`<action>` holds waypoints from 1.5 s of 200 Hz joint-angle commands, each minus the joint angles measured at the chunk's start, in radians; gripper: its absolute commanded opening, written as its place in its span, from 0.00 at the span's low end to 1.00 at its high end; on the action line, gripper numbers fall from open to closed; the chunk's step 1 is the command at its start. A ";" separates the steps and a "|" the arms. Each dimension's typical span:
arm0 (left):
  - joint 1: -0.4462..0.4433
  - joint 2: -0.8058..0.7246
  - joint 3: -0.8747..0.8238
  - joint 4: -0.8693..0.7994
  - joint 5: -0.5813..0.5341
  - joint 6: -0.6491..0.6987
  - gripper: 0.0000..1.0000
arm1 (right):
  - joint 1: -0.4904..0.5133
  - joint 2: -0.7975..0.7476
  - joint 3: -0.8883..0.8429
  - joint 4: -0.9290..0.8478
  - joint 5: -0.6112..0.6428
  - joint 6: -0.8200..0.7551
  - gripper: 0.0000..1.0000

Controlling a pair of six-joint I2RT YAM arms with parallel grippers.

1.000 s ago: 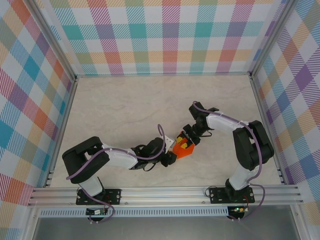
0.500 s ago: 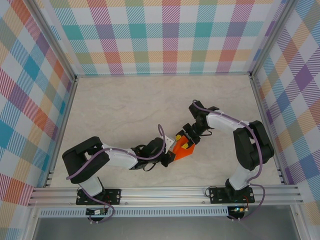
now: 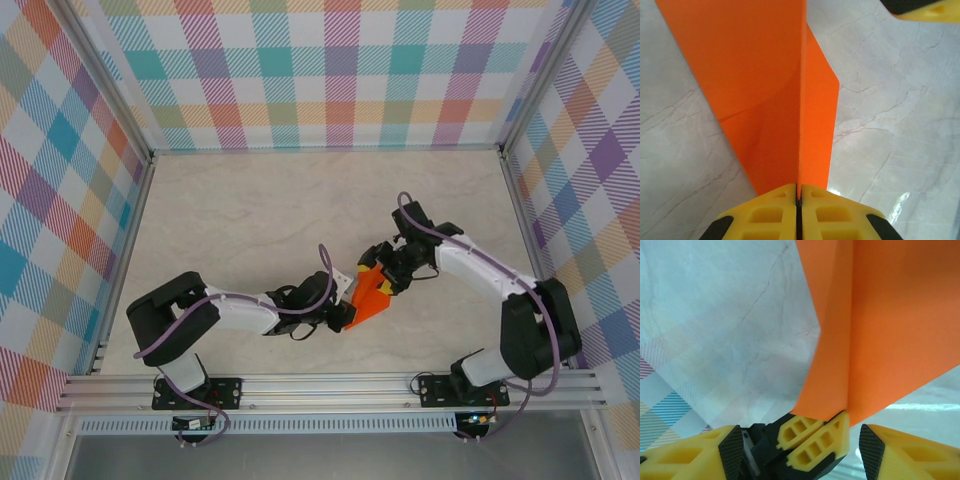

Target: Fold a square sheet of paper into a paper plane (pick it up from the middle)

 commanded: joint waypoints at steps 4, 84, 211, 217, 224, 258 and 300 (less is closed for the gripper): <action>-0.012 0.033 0.048 -0.044 0.067 -0.075 0.07 | -0.006 -0.106 -0.107 0.096 0.098 -0.112 0.67; 0.019 0.070 0.076 -0.075 0.133 -0.197 0.04 | -0.005 -0.259 -0.372 0.326 0.074 -0.176 0.58; 0.071 0.088 0.018 0.062 0.182 -0.352 0.03 | -0.005 -0.037 -0.333 0.453 0.012 -0.255 0.45; 0.071 0.088 0.016 0.064 0.183 -0.353 0.03 | -0.006 -0.028 -0.328 0.453 0.011 -0.257 0.45; 0.071 0.091 0.016 0.064 0.183 -0.353 0.03 | -0.006 -0.017 -0.324 0.454 0.010 -0.258 0.45; 0.074 0.098 0.015 0.071 0.193 -0.360 0.03 | -0.006 0.014 -0.315 0.465 0.008 -0.260 0.45; 0.077 0.097 0.013 0.074 0.197 -0.367 0.05 | -0.006 0.041 -0.308 0.454 0.024 -0.262 0.45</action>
